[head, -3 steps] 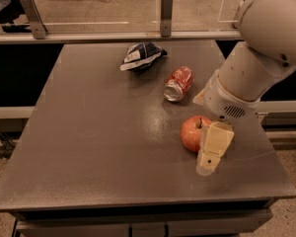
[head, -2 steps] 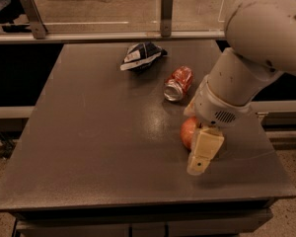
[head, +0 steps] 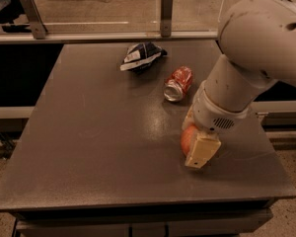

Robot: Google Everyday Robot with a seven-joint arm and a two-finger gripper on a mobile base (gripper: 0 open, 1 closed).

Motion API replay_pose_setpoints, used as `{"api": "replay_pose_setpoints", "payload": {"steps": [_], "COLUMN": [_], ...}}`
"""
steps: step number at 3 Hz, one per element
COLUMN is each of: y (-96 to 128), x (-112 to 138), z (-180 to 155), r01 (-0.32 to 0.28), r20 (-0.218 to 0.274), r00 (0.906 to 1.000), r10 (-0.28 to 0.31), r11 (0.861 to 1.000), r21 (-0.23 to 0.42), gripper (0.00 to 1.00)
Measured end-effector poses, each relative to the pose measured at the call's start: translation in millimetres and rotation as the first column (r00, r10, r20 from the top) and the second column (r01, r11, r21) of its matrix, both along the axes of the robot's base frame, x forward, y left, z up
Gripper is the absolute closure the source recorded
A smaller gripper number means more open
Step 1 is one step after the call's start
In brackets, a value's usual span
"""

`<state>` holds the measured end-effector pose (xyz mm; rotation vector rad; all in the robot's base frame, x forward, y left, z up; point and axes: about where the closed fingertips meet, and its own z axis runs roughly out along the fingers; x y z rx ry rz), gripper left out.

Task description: Pick apple

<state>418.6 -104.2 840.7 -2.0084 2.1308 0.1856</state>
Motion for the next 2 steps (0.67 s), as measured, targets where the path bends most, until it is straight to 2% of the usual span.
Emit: {"api": "replay_pose_setpoints", "payload": {"steps": [1,2], "y": [-3.4,-11.2], "x": [5.1,16.3], "z": [22.7,62.5], "r01": [-0.016,-0.044], "r20": [0.042,0.097], "r00": [0.9990,0.9943], "r10": [0.016,0.045], "r11": [1.000,0.999], "r21": [0.009,-0.011], "gripper": [0.88,1.00]}}
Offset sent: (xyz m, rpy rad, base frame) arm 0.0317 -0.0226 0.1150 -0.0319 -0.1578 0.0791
